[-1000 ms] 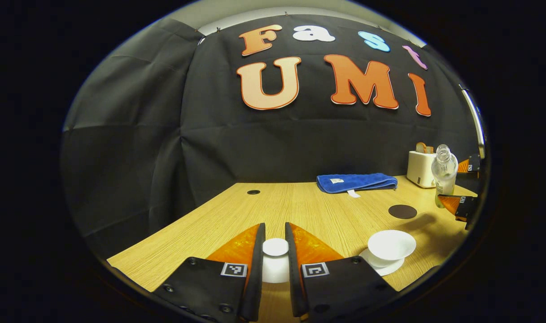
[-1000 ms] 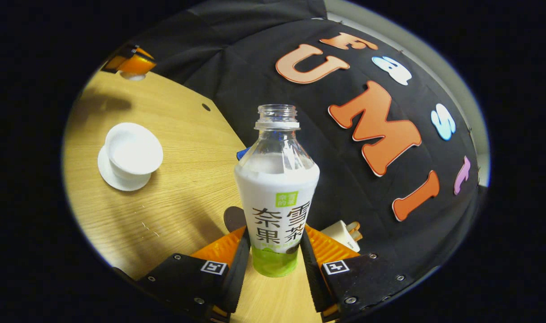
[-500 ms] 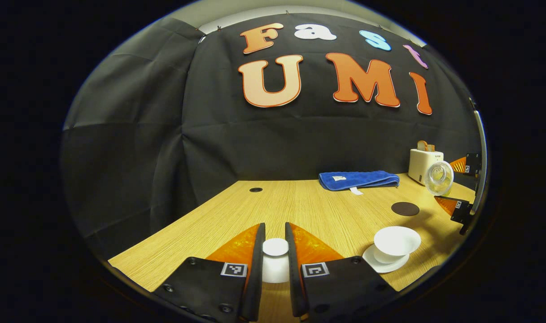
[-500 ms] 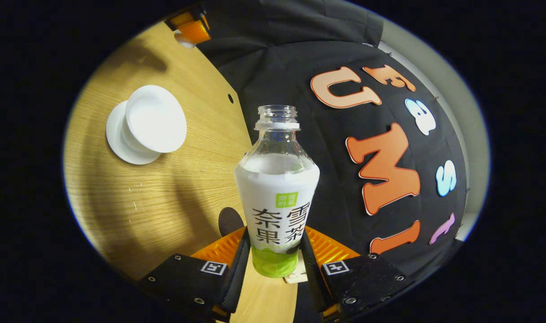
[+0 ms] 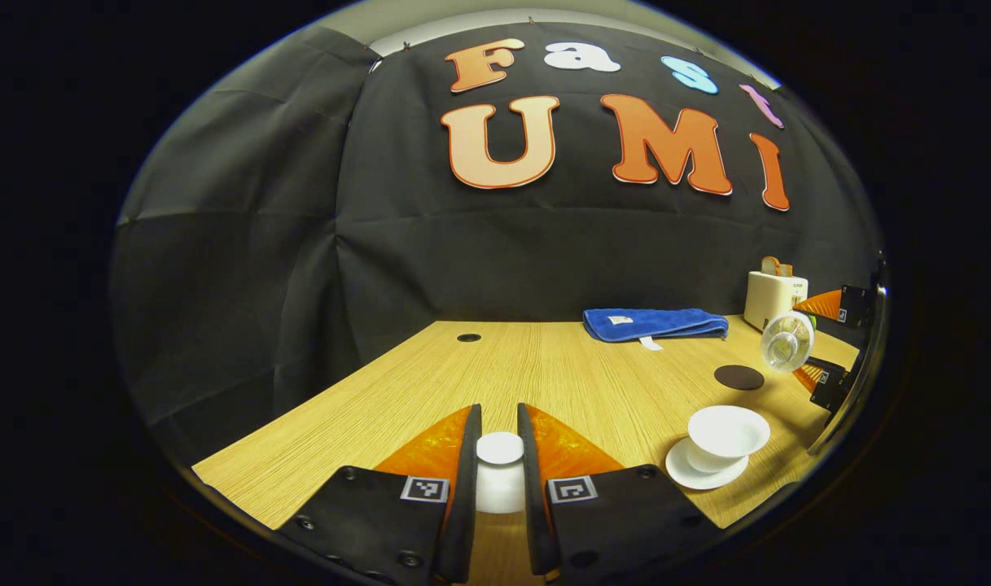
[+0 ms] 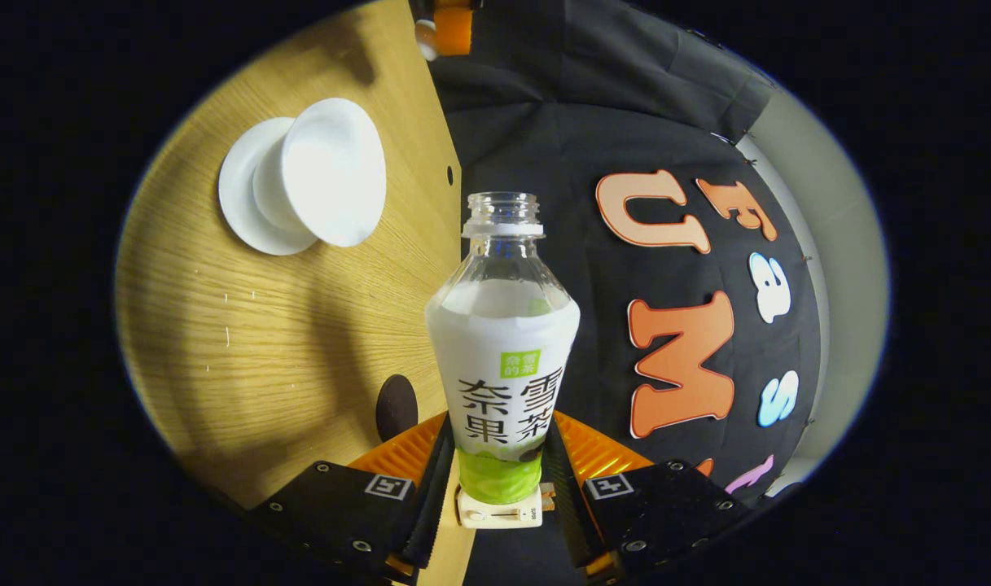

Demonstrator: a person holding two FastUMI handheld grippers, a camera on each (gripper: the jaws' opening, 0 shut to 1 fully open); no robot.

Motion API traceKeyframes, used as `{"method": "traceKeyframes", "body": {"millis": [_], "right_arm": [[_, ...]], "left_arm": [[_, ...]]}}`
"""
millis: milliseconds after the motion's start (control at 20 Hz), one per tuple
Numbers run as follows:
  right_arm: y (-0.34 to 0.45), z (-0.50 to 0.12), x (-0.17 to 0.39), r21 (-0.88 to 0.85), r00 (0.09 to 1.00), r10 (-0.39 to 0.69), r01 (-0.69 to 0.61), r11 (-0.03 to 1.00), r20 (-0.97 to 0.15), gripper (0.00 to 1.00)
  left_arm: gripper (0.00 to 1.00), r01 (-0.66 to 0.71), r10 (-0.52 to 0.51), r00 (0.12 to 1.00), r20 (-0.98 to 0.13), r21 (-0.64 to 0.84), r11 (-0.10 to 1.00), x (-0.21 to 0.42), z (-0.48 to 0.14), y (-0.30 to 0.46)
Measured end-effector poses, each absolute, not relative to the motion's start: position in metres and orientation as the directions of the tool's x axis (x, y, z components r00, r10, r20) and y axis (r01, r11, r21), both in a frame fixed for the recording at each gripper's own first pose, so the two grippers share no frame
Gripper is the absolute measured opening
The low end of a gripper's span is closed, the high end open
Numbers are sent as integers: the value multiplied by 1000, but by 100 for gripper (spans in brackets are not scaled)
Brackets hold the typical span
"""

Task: Open the teacup lid with one hand, grasp the water bottle and pour water into the teacup with the other hand; after pouring, place the water bottle on the coaster and then close the teacup lid.

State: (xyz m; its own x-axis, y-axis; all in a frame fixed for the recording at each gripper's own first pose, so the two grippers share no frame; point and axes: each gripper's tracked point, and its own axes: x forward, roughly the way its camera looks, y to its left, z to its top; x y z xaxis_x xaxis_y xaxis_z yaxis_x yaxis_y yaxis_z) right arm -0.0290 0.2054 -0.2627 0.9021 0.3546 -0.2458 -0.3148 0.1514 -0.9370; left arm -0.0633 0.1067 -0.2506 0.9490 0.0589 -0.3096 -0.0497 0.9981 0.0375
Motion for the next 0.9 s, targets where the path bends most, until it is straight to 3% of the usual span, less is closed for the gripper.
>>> {"method": "traceKeyframes", "body": {"millis": [400,450,800,850,900], "right_arm": [[213,-244,-16,-991,919,379,-130,26,-110,66],[214,-241,-16,-994,918,384,-112,15,-98,63],[219,-227,-15,-998,911,408,-50,-29,-57,60],[220,-224,-14,-999,912,408,-40,-29,-48,63],[219,-217,-10,-999,911,411,-30,-33,-41,63]], "left_arm": [[30,-65,75,947,-313,42,997,-70,-251,119],[30,-67,77,947,-312,41,997,-70,-251,120],[28,-72,77,947,-310,30,997,-75,-249,128],[27,-74,80,948,-307,32,997,-75,-247,130],[30,-76,83,949,-303,33,997,-76,-245,132]]}}
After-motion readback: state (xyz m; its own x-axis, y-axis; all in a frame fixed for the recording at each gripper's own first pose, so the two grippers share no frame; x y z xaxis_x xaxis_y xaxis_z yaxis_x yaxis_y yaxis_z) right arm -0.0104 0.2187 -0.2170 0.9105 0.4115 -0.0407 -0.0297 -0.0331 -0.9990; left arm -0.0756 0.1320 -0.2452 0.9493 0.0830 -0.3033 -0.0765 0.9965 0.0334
